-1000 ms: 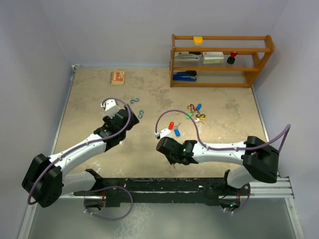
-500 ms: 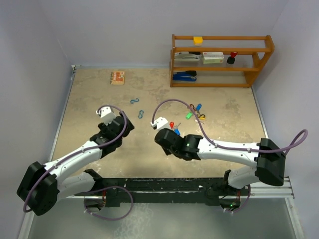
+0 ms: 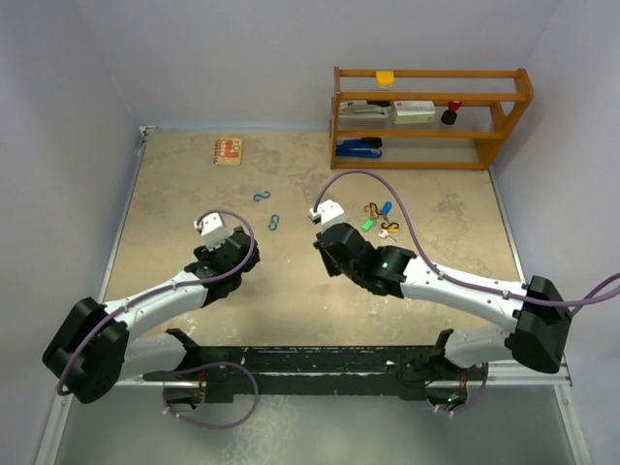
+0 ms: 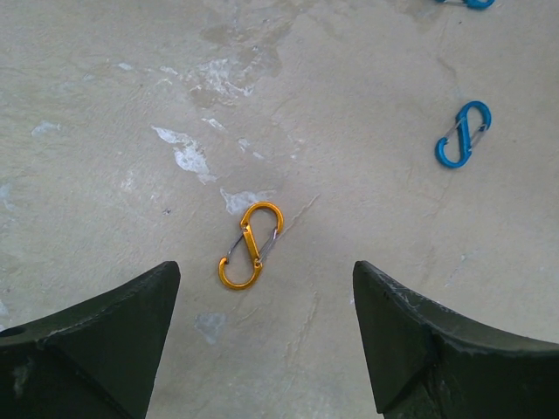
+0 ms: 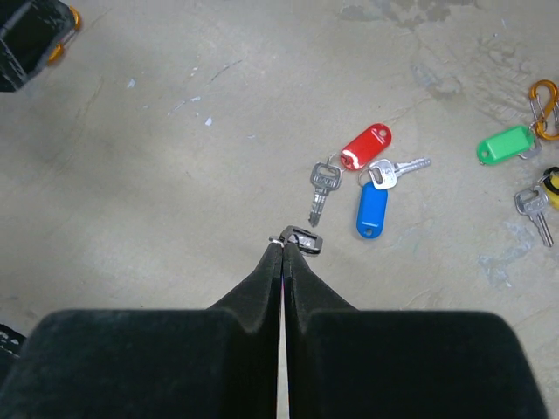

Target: Put the keys on the keyring

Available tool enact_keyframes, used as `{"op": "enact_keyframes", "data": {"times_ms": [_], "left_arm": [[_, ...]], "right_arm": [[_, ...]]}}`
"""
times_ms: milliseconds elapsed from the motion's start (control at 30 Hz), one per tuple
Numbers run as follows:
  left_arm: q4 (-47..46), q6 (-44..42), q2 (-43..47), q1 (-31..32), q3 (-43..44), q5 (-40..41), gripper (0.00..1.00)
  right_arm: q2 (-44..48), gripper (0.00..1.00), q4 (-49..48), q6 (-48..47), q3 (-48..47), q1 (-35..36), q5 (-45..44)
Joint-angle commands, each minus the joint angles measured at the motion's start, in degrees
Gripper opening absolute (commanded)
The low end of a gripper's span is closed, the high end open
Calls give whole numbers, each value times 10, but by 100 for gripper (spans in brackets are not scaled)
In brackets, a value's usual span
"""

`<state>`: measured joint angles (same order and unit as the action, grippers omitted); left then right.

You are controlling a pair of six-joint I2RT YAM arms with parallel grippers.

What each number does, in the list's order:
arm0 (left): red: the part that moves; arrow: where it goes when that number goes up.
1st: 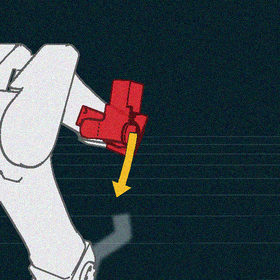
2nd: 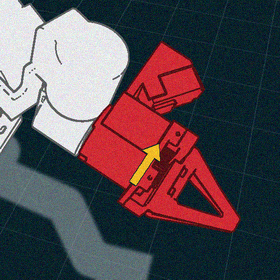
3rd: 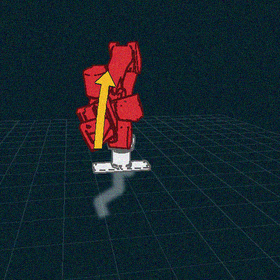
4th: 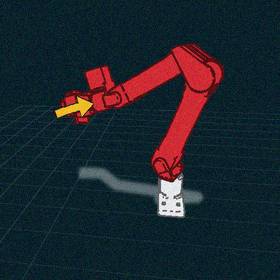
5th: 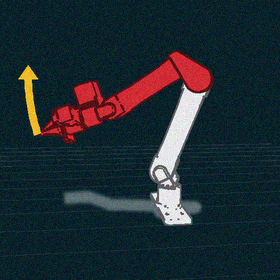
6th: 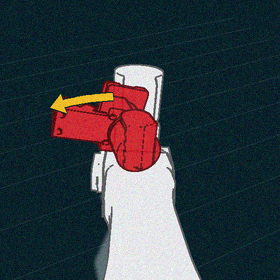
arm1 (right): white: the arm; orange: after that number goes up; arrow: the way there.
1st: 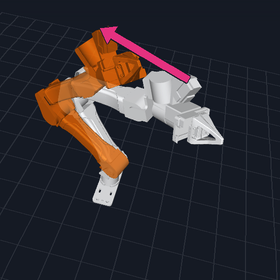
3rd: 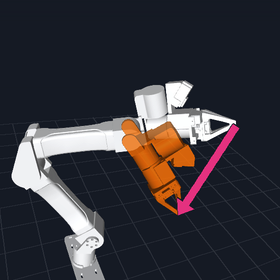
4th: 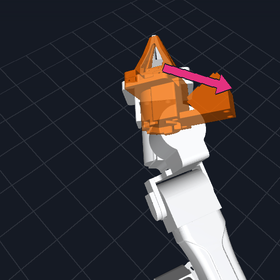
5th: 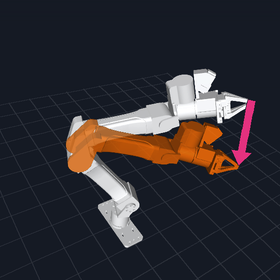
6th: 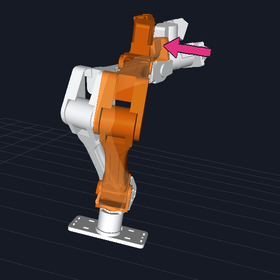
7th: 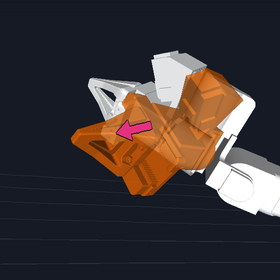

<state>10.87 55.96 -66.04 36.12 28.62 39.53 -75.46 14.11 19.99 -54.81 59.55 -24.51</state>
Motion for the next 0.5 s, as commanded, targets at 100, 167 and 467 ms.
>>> {"op": "enact_keyframes", "data": {"times_ms": [100, 167, 467], "left_arm": [[-48, 5, -49, -3, 0, 29, 76], [-53, 4, -62, -3, 0, 33, 76], [-68, -7, -106, -3, 4, 35, 73]], "right_arm": [[22, 0, -30, -19, -21, -6, 18], [24, 0, -32, -19, -20, -6, 19], [26, 0, -32, -21, -18, -7, 21]]}}
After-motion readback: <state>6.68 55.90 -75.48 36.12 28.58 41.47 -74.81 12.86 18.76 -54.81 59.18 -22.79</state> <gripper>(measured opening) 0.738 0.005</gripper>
